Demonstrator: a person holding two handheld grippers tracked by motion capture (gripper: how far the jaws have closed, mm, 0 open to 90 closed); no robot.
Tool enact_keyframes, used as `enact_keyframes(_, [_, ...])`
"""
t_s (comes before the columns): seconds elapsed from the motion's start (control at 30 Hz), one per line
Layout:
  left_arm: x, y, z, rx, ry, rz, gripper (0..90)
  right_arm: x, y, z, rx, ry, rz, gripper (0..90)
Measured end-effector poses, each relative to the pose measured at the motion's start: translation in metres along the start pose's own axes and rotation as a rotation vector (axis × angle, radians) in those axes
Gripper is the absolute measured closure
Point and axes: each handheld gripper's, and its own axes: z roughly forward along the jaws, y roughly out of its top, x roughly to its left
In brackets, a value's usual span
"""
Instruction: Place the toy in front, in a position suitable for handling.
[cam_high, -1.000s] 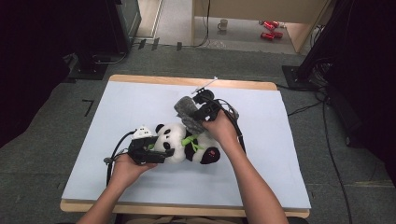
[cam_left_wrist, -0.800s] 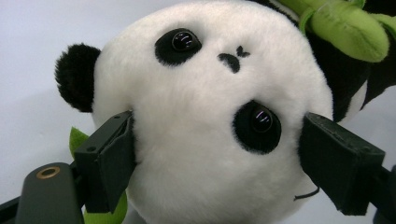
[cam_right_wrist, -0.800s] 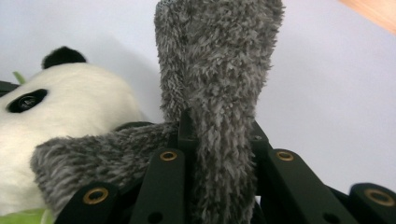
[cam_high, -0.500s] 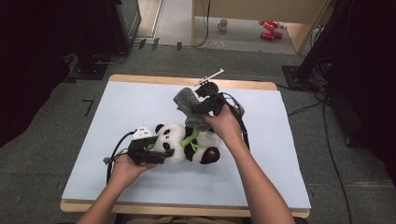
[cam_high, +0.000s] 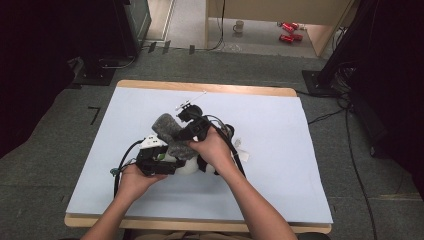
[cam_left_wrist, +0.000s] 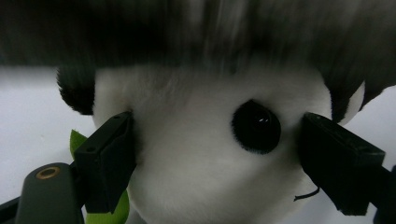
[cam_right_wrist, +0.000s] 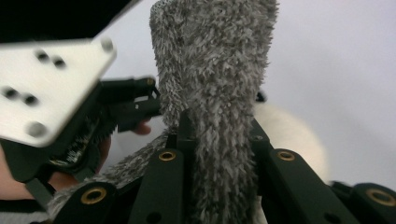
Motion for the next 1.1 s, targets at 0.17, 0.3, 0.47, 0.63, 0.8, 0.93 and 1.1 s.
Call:
enact_keyframes(0.17, [0.001,0.0,0.0,-0.013,-0.004,-0.006,15.7,-0.014,-0.012,0.008,-0.005,-0.002,0.032,75.4])
enact_keyframes(0.3, [0.001,0.0,-0.001,-0.01,-0.001,0.014,14.5,-0.023,-0.017,0.002,-0.018,-0.028,0.025,75.4])
enact_keyframes(0.47, [-0.001,0.0,-0.005,-0.003,0.008,0.024,13.8,-0.032,-0.021,-0.004,-0.022,-0.07,0.043,75.7])
enact_keyframes(0.63, [-0.006,-0.012,-0.007,0.001,0.029,0.087,14.0,-0.051,-0.029,-0.008,-0.016,-0.11,0.074,76.2])
enact_keyframes(0.8, [-0.005,-0.021,-0.004,-0.046,0.022,0.09,13.3,-0.06,-0.032,-0.009,-0.028,-0.086,0.102,76.4])
enact_keyframes(0.93, [0.0,-0.026,0.0,-0.078,0.005,0.079,14.0,-0.062,-0.031,-0.01,-0.023,-0.122,0.077,76.4])
enact_keyframes(1.1, [-0.001,-0.023,0.002,-0.101,0.039,0.068,27.9,-0.056,-0.02,-0.019,-0.051,-0.162,0.086,76.8])
